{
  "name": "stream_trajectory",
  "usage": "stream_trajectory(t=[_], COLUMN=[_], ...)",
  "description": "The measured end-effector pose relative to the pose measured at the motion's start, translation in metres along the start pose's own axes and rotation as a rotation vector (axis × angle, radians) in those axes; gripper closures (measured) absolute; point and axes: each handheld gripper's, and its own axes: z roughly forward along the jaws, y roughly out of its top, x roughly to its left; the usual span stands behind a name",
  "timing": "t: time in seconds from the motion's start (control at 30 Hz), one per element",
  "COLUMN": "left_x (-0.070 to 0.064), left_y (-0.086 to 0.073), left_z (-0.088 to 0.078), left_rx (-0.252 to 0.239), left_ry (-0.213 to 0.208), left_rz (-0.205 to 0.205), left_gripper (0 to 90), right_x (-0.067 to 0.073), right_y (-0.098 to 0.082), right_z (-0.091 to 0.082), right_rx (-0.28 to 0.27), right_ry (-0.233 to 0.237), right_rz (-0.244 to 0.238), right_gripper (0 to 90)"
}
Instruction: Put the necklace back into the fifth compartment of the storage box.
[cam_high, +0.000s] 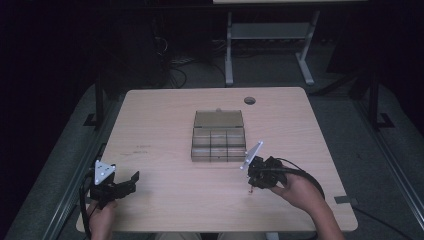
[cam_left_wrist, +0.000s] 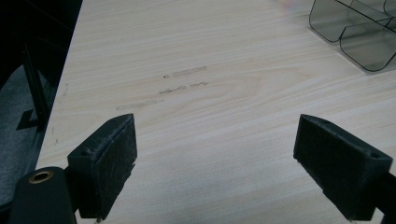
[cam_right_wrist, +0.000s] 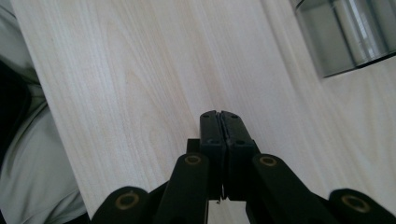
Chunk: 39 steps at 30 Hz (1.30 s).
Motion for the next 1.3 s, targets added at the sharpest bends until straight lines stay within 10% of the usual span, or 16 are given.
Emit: stream_trajectory(t=[1.3], left_x=[0.001], left_y=[-0.001], left_z=[-0.001], left_rx=[-0.003], left_ry=[0.002], left_rz=[-0.002], left_gripper=[13.0], right_x=[-0.048], right_y=[0.061], right_z=[-0.029], right_rx=[-0.051], right_ry=[0.054], right_rz=[-0.008], right_gripper=[88.2])
